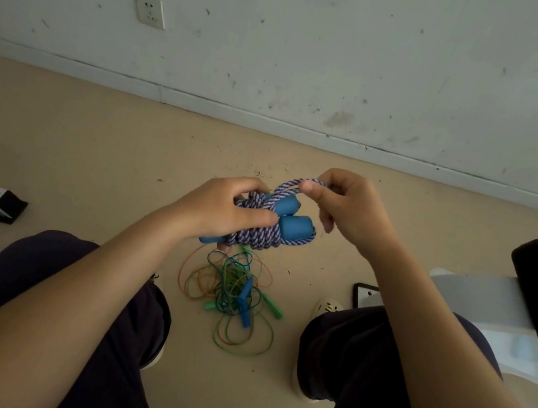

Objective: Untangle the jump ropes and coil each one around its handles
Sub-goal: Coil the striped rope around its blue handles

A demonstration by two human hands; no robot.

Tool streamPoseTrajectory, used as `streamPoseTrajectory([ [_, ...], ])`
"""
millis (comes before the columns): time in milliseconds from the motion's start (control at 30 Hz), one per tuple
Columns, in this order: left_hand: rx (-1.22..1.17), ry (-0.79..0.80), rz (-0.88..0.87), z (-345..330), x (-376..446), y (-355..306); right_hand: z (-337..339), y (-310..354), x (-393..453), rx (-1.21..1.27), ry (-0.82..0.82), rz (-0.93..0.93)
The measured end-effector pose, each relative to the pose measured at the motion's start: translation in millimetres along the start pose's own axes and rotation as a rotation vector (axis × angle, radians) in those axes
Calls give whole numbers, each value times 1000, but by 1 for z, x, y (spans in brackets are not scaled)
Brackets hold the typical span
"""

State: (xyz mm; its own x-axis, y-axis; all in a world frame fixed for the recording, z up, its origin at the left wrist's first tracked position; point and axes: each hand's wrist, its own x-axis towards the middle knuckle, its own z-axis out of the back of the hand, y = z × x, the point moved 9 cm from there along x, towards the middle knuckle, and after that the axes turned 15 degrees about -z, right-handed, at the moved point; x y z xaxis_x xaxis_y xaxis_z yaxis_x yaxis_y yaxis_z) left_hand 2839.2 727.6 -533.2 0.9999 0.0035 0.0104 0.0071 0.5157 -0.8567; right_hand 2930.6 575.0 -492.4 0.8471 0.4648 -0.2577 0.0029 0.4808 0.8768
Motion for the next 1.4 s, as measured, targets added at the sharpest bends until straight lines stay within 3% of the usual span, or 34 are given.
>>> streamPoseTrajectory([
  [367,-221,21,-15,-9,-6,-5,-10,-8,-3,43,25,-32],
  [800,-98,-269,20,26,-5,5,-6,-17,2,363,97,-142],
  [1033,-63,-452,40,42,-11,3,-11,-13,-2,186,158,-78],
  [1133,-33,-450,62,44,-12,8,-11,-15,-2,194,135,-84],
  [1267,44,-382,65,41,-10,13,8,-14,1,420,28,-52],
  [1400,189,-82,42,19,-1,11,24,-22,3,616,-34,-97],
])
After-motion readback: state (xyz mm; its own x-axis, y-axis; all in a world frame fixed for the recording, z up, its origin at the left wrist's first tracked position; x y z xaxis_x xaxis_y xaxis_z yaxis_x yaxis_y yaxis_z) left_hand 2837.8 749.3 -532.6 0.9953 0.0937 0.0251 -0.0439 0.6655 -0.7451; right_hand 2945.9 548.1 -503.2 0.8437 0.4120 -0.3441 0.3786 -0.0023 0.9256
